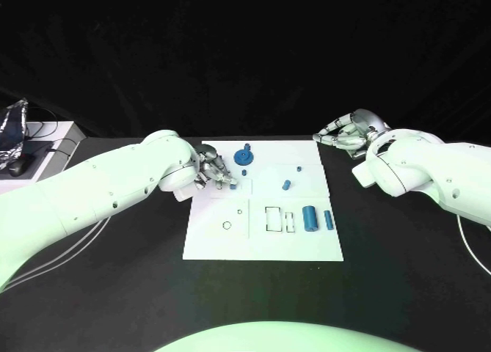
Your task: Assemble the parts on the task board
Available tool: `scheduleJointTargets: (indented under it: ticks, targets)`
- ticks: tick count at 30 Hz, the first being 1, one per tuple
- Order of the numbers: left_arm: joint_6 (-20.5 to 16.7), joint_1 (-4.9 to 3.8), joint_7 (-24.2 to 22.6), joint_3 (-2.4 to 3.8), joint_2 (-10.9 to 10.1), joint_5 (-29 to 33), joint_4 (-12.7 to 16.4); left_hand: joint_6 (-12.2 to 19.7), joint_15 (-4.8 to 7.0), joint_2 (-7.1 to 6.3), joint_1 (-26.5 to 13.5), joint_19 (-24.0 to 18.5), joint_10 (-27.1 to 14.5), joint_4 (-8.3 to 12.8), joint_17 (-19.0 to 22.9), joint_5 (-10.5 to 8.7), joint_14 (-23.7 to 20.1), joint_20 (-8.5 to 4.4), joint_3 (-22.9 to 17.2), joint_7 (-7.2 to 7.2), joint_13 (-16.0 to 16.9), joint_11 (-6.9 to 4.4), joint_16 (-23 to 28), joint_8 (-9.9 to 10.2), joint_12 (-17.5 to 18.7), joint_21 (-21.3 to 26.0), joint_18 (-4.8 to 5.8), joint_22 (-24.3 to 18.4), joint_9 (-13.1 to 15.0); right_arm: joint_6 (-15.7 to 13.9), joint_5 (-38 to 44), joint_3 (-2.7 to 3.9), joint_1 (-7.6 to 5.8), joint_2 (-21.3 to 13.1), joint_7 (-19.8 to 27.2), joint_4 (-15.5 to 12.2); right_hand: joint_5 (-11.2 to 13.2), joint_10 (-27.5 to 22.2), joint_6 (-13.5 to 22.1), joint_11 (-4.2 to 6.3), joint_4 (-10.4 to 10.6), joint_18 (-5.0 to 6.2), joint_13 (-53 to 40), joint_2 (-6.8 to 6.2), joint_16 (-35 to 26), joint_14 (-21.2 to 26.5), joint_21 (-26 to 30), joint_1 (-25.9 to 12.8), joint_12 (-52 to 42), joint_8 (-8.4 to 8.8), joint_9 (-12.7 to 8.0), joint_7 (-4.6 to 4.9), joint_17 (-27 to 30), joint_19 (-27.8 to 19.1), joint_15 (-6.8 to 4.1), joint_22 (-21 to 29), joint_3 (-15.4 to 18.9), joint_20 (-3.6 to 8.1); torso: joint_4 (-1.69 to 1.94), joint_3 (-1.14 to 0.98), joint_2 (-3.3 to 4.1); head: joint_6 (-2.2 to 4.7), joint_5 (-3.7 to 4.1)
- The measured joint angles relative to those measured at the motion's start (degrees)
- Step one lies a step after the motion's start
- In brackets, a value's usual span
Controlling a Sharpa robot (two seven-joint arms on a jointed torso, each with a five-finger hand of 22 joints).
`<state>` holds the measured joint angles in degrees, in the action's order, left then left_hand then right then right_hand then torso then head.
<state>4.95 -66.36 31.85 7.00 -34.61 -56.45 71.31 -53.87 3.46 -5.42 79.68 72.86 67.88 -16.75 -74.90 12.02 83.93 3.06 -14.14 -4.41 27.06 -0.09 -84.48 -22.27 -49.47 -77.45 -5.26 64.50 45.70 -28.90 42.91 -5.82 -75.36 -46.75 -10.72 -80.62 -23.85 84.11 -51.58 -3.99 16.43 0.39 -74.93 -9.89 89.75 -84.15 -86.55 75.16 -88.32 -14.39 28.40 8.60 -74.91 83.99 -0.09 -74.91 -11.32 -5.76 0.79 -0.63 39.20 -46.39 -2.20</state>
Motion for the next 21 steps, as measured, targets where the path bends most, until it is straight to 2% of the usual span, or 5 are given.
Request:
scheduleJointTargets:
  ticks: [1, 4, 8, 12, 21]
  targets:
    - [-0.2, 0.15, -0.1, -0.01, 0.0, 0.0, 0.1, 0.0, 0.0, -0.71, 0.7, 0.0, 0.0, 0.1, 0.0, 0.0, 0.0, 0.0, -2.8, -0.01, -0.2, -0.01, 0.0, 0.0, 0.0, 0.0, 0.0, 0.0, -0.2, 0.0, 0.0, 0.0, 0.01, 0.0, 0.0, 0.0, 0.0, 0.0, 0.0, 0.0, 0.0, 0.0, 0.0, 0.0, 0.0, 0.0, 0.0, 0.0, 0.0, 0.0, 0.0, 0.0, 0.0, 0.0, 0.0, 0.0, 0.0, 0.0, -0.01, 0.0, 0.01, 0.03, 0.0]
    - [-0.6, 0.37, -0.2, -0.01, -0.2, 0.0, 0.3, -0.3, 0.0, -1.58, 0.5, 0.0, 0.0, 0.3, 0.0, -1.27, 0.0, 0.0, -6.7, 0.3, -0.4, -0.01, 0.0, -0.1, 0.0, 0.0, 0.0, 0.1, -0.2, 0.0, 0.0, 0.0, 0.03, -0.1, 0.0, 0.0, 0.0, 0.0, 0.0, 0.0, 0.0, 0.0, 0.0, 0.0, 0.0, 0.0, 0.0, 0.0, 0.0, 0.0, 0.1, 0.0, 0.0, 0.0, 0.0, 0.0, 0.0, 0.0, -0.04, 0.02, 0.04, 0.1, 0.0]
    - [-1.1, 0.5, -0.4, 0.01, -0.5, 0.0, 0.3, -0.8, 0.0, -2.15, 0.8, 0.2, 0.4, 1.0, 0.0, -3.38, 0.0, -0.21, -9.9, 0.74, -0.6, -0.45, -0.4, -1.4, 0.0, 0.0, 0.0, 0.6, 0.4, 0.0, 0.0, 0.0, 0.06, -0.2, 0.0, 0.0, 0.0, 0.0, 0.0, 0.0, 0.0, 0.0, 0.0, 0.0, 0.0, 0.0, 0.0, 0.0, 0.0, 0.0, 0.1, 0.0, 0.0, 0.0, 0.0, 0.0, 0.0, 0.0, -0.04, 0.02, 0.07, 0.17, -0.01]
    - [-1.3, 0.57, -0.5, 0.01, -0.7, 0.0, 0.3, -0.9, 0.0, -2.46, 1.2, 0.4, 0.5, 1.8, 0.0, -4.01, 0.0, -0.41, -11.5, 0.9, -0.7, -0.54, -0.4, -1.9, 0.0, 0.0, 0.0, 0.8, 0.8, 0.0, 0.0, 0.0, 0.07, -0.2, 0.0, 0.0, 0.0, 0.0, 0.0, 0.0, 0.0, 0.0, 0.0, 0.0, 0.0, 0.0, 0.0, 0.0, 0.0, 0.0, 0.1, -0.01, 0.0, 0.0, 0.0, 0.0, 0.0, 0.0, -0.01, 0.01, 0.08, 0.11, 0.04]
    - [-1.6, 0.62, -0.7, 0.01, -0.7, 0.1, 0.1, -0.9, 0.0, -2.75, 1.1, 0.8, 0.5, 1.9, 0.0, -4.37, 0.0, -0.49, -12.7, 0.9, -0.7, -0.55, -0.6, -2.3, -0.2, 0.0, 0.01, 1.2, 1.1, 0.0, 0.0, -0.01, 0.12, -0.2, 0.0, 0.0, 0.0, 0.0, 0.2, 0.0, 0.0, 0.0, 0.0, 0.0, 0.0, 0.0, 0.0, 0.0, 0.0, 0.0, 0.1, -0.21, 0.0, 0.0, 0.0, 0.0, 0.0, 0.0, 0.03, 0.04, 0.1, 0.04, -0.08]
